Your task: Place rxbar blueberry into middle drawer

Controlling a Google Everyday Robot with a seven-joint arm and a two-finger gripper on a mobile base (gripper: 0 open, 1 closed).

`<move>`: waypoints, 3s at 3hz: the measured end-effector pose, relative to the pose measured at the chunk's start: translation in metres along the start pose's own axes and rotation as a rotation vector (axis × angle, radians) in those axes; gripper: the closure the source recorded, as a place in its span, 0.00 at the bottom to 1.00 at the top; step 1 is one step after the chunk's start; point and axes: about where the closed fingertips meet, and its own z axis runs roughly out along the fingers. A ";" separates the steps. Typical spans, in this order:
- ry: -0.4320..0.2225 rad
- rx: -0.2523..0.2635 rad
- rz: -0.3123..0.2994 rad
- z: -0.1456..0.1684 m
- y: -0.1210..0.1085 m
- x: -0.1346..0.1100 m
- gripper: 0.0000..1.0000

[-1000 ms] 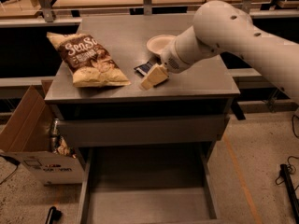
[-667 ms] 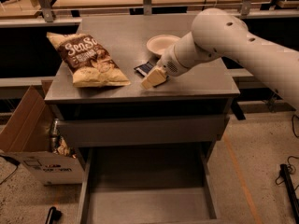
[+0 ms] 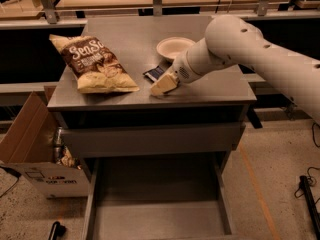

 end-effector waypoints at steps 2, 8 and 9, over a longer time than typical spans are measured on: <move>-0.155 -0.025 -0.105 -0.033 -0.001 -0.020 0.96; -0.194 -0.436 -0.448 -0.073 0.116 0.016 1.00; -0.265 -0.397 -0.450 -0.047 0.133 0.068 1.00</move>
Offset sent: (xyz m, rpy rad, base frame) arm -0.0083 -0.0137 0.0420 0.1145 -0.1902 0.1561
